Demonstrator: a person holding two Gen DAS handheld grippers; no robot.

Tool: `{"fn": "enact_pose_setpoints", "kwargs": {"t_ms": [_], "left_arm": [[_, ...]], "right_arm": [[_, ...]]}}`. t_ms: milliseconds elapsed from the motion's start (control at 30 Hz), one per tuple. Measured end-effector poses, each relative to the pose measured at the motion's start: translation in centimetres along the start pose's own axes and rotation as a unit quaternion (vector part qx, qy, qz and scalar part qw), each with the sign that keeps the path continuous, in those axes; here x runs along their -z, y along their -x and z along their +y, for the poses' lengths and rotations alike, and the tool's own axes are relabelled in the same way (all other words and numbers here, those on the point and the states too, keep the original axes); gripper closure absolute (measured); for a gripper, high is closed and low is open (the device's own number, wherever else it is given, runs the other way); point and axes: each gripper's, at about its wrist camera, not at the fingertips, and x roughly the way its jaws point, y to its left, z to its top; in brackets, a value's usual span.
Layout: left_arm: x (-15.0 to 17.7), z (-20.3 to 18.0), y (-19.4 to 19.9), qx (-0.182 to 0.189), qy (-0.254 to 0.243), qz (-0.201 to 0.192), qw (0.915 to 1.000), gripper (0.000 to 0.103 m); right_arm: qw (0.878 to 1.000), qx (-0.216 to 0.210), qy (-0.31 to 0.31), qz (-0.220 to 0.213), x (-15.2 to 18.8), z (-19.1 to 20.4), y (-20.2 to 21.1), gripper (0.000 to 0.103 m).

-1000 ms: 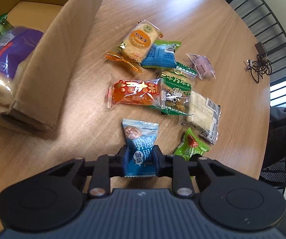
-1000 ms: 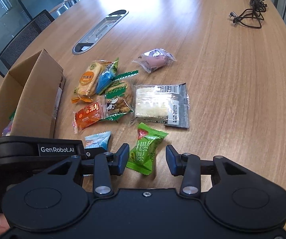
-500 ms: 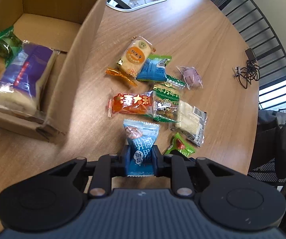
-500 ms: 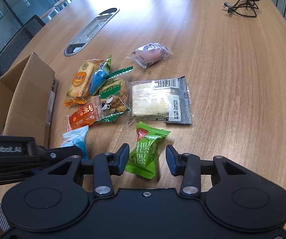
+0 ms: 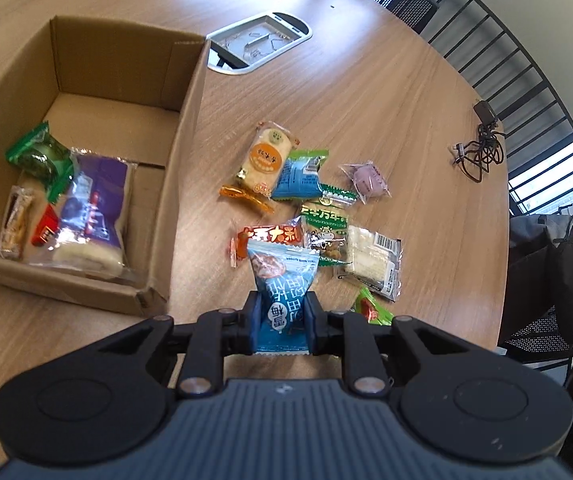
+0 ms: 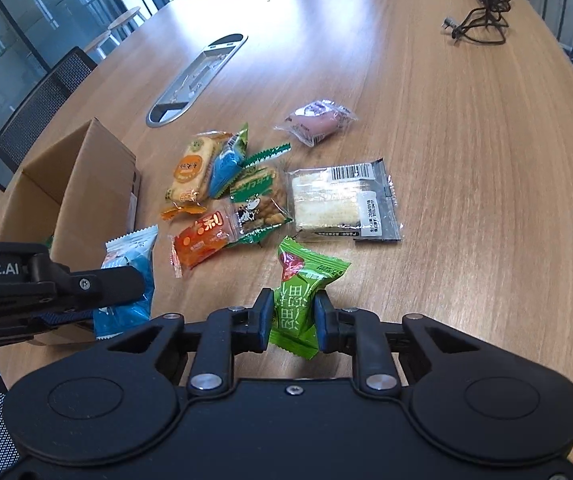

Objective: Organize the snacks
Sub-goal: 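Grasp the green snack packet with the right gripper while the left holds its packet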

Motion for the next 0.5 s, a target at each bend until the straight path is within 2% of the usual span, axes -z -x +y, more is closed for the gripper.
{"fn": "enact_pose_setpoints", "kwargs": {"t_ms": [500], "left_arm": [[0.7, 0.6, 3.5, -0.015, -0.039, -0.042, 0.9983, 0.082]], "right_arm": [[0.998, 0.001, 0.002, -0.056, 2.4, 4.1, 4.5, 0.082]]}}
